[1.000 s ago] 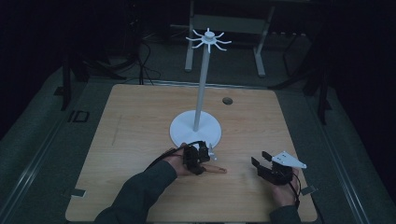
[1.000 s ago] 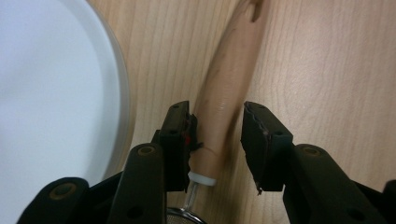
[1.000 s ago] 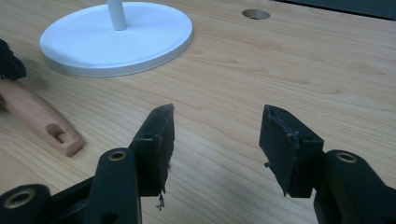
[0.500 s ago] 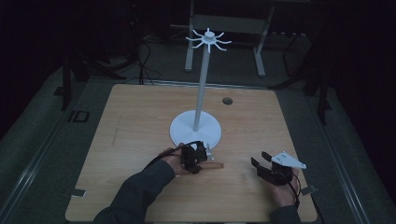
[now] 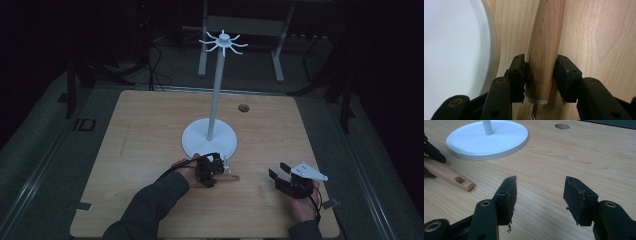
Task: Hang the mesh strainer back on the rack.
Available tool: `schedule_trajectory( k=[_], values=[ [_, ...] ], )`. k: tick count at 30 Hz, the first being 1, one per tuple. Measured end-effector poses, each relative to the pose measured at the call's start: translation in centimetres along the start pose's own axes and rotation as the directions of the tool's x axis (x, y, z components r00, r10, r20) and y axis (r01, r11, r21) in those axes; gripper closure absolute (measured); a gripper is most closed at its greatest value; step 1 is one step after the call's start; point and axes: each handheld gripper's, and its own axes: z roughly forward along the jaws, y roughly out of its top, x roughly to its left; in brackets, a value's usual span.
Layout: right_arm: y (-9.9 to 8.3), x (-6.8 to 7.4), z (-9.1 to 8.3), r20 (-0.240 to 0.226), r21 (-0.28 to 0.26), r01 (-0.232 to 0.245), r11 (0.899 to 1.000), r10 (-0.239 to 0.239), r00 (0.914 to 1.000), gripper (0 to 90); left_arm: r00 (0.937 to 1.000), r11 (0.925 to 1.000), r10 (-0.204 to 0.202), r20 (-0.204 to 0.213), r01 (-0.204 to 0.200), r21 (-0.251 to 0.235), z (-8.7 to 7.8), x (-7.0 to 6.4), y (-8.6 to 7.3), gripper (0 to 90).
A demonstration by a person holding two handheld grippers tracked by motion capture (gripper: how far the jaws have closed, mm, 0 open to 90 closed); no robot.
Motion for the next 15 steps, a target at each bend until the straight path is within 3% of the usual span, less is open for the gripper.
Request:
schedule_trajectory(
  k=[7, 15],
  values=[
    [-0.03, 0.02, 0.04, -0.001, 0.002, 0.000, 1.000, 0.000, 1.0000, 43.6, 0.9999, 0.9998, 0.010, 0.014, -0.010, 0.015, 0.00, 0.25, 0.03, 62.5],
    [-0.05, 0.02, 0.03, -0.004, 0.000, -0.001, 1.000, 0.001, 1.0000, 43.6, 0.9992, 0.9997, -0.011, 0.038, 0.010, 0.023, 0.01, 0.58, 0.02, 66.5]
  ],
)
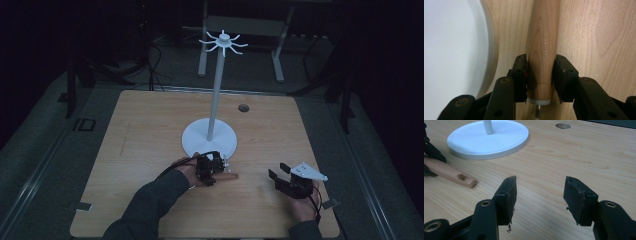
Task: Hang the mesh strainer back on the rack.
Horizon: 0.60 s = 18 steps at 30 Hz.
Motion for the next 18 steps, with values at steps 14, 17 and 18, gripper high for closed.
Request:
schedule_trajectory(
  k=[14, 17, 18],
  values=[
    [-0.01, -0.01, -0.03, 0.002, -0.001, 0.001, 1.000, -0.001, 1.0000, 43.6, 0.9991, 0.9984, -0.043, -0.007, 0.043, -0.037, -0.43, 0.13, -0.16, 67.2],
    [-0.01, -0.02, -0.02, 0.002, -0.001, 0.001, 1.000, -0.001, 1.0000, 43.6, 0.9983, 0.9965, -0.057, -0.012, 0.056, -0.062, -0.83, 0.24, -0.21, 67.2],
    [-0.01, -0.01, -0.02, 0.002, -0.001, 0.001, 1.000, -0.001, 1.0000, 43.6, 0.9980, 0.9958, -0.061, -0.016, 0.060, -0.069, -0.99, 0.28, -0.23, 67.2]
  ],
)
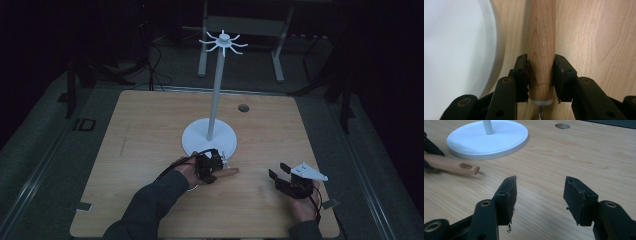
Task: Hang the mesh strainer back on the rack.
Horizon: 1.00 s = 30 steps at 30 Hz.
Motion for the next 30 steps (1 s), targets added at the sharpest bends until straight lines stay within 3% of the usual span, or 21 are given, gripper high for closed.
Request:
schedule_trajectory(
  k=[12, 21, 30],
  values=[
    [0.0, 0.1, 0.0, 0.000, 0.003, 0.003, 1.000, -0.003, 1.0000, 43.6, 0.9946, 0.9920, -0.067, -0.080, 0.057, -0.112, -1.7, 0.3, 0.1, 67.3],
    [0.0, 0.1, 0.0, 0.001, 0.002, 0.002, 1.000, -0.002, 1.0000, 43.6, 0.9891, 0.9870, -0.098, -0.110, 0.082, -0.138, -2.4, 0.6, 0.0, 67.3],
    [0.0, 0.1, 0.0, 0.004, 0.001, 0.001, 1.000, -0.001, 1.0000, 43.6, 0.9799, 0.9716, -0.150, -0.131, 0.122, -0.203, -3.3, 0.9, 0.0, 67.3]
  ],
)
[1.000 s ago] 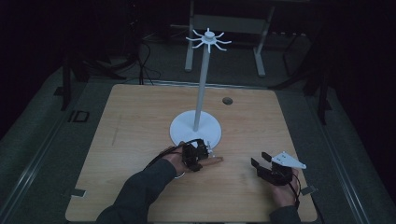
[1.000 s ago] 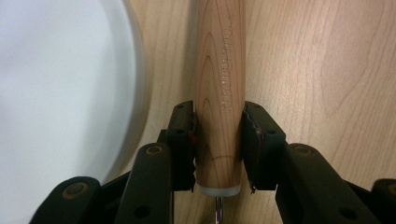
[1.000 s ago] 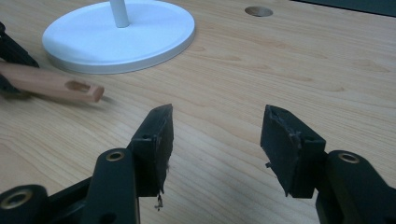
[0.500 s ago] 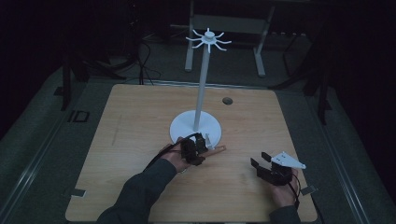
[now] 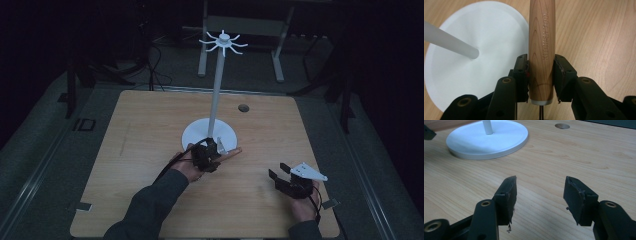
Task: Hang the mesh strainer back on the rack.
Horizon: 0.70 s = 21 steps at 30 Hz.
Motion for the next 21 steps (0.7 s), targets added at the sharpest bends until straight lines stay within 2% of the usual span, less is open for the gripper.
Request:
schedule_trajectory(
  k=[12, 21],
  values=[
    [0.0, -0.1, 0.0, 0.003, -0.004, -0.003, 1.000, 0.003, 1.0000, 43.6, 0.9970, 0.9960, -0.061, -0.047, 0.058, -0.068, -1.1, 0.3, 0.3, 67.3],
    [0.0, -0.1, 0.0, 0.003, -0.003, -0.003, 1.000, 0.003, 1.0000, 43.7, 0.9936, 0.9910, -0.079, -0.081, 0.070, -0.114, -2.0, 0.4, 0.6, 67.3]
  ],
)
